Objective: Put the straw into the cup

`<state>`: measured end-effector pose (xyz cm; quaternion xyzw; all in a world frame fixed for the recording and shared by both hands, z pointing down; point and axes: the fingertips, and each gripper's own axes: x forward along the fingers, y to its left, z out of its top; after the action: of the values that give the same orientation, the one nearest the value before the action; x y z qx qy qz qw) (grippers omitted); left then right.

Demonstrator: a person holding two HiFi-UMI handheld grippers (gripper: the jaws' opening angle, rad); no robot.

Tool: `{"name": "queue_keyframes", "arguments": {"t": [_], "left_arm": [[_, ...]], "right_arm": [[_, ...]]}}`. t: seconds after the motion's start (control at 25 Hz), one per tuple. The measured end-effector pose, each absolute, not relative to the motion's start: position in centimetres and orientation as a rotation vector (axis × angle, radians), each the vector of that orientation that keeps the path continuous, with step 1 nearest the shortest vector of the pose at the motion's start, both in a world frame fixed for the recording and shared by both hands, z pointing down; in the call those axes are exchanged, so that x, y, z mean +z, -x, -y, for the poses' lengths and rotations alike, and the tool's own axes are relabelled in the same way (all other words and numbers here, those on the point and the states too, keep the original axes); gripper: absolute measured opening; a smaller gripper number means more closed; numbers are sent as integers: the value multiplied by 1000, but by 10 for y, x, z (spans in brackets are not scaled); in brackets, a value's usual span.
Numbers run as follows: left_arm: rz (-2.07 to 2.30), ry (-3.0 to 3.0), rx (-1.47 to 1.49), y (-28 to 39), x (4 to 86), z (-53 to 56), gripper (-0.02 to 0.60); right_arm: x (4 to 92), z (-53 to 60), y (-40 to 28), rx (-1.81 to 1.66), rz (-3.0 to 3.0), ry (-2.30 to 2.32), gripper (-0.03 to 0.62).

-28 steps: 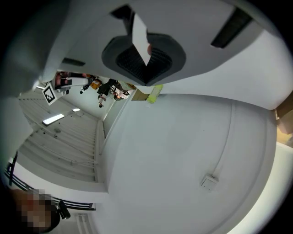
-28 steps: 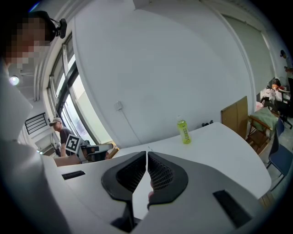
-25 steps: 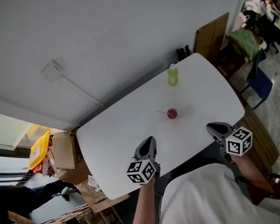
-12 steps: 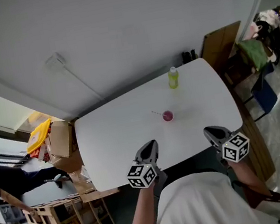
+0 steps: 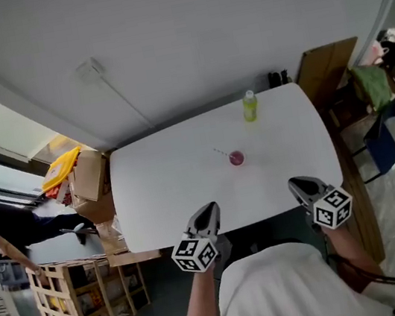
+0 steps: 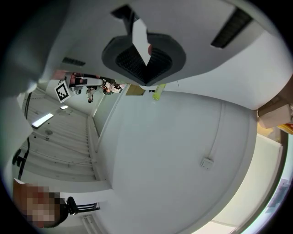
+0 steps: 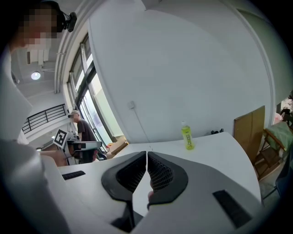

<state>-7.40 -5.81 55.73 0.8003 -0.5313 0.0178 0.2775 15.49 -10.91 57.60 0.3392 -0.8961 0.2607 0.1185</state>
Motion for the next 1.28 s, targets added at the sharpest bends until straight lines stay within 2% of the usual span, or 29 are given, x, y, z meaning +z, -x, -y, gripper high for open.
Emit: {"name": "queue_keyframes", "arguments": {"t": [0.6, 1.28], "left_arm": [[1396, -2172, 30, 109, 555, 40, 2], [1366, -2178, 13, 118, 556, 34, 2]], "right_arm": [[563, 106, -150, 743, 2654, -1060, 35], [562, 97, -130, 737, 2661, -1075, 35]]}}
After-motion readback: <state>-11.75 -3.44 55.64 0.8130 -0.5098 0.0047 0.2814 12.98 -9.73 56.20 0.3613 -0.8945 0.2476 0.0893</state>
